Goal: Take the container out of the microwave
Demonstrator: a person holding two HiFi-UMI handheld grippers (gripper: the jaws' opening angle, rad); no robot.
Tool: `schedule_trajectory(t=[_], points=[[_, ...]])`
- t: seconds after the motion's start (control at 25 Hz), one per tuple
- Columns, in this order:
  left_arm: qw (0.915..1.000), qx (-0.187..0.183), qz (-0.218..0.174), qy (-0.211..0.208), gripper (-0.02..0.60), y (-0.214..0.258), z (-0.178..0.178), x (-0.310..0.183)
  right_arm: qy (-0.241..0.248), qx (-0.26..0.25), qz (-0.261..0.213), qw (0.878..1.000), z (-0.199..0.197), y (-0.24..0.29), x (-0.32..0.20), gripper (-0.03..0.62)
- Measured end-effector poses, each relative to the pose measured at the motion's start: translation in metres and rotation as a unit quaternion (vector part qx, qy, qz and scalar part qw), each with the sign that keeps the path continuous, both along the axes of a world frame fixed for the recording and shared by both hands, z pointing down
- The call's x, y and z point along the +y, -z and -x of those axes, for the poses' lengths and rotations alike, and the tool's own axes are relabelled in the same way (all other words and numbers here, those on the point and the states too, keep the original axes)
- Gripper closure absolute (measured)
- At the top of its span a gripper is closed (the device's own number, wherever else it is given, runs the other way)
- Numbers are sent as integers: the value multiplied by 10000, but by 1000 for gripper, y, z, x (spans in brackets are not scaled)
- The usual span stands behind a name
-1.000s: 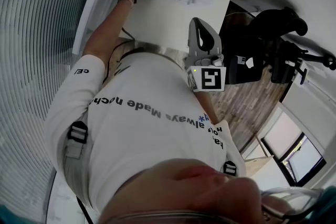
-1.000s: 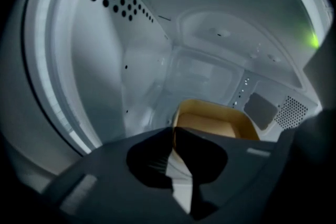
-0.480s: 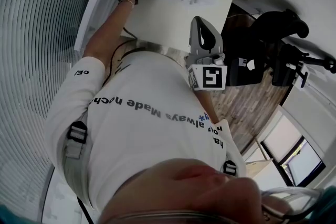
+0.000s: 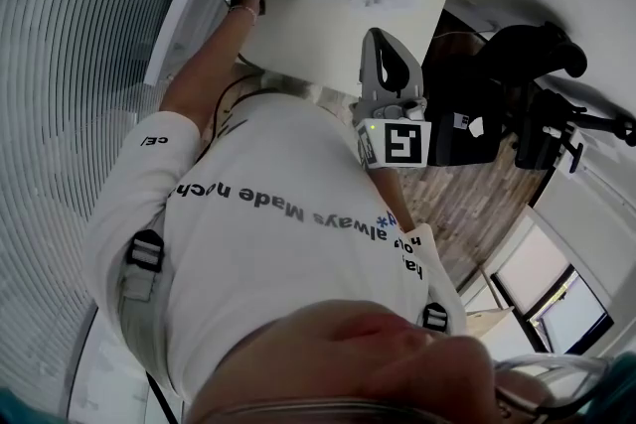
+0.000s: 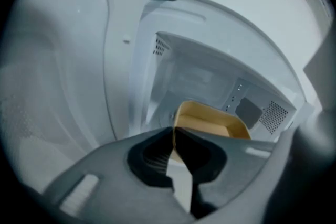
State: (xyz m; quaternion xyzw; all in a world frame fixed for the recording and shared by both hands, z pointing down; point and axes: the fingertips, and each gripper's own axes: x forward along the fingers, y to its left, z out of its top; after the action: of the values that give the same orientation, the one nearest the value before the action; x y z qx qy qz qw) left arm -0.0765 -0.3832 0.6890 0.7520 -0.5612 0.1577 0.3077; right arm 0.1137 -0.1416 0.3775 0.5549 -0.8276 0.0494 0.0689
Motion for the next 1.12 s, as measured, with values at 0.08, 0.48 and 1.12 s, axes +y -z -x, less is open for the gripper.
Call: schedule_trajectory(t=[0.08,0.48,1.12], points=[[10000,-10,-24,-23,562,2,1,4,43,64,7,10000,1,-1,3,592],[9999,56,-55,-129,561,15,4,34,89,32,-70,9999,5,3,10,592],[9988,240,34,-433,561,19,2,90,117,82,-152,9998,7,6,19,592]])
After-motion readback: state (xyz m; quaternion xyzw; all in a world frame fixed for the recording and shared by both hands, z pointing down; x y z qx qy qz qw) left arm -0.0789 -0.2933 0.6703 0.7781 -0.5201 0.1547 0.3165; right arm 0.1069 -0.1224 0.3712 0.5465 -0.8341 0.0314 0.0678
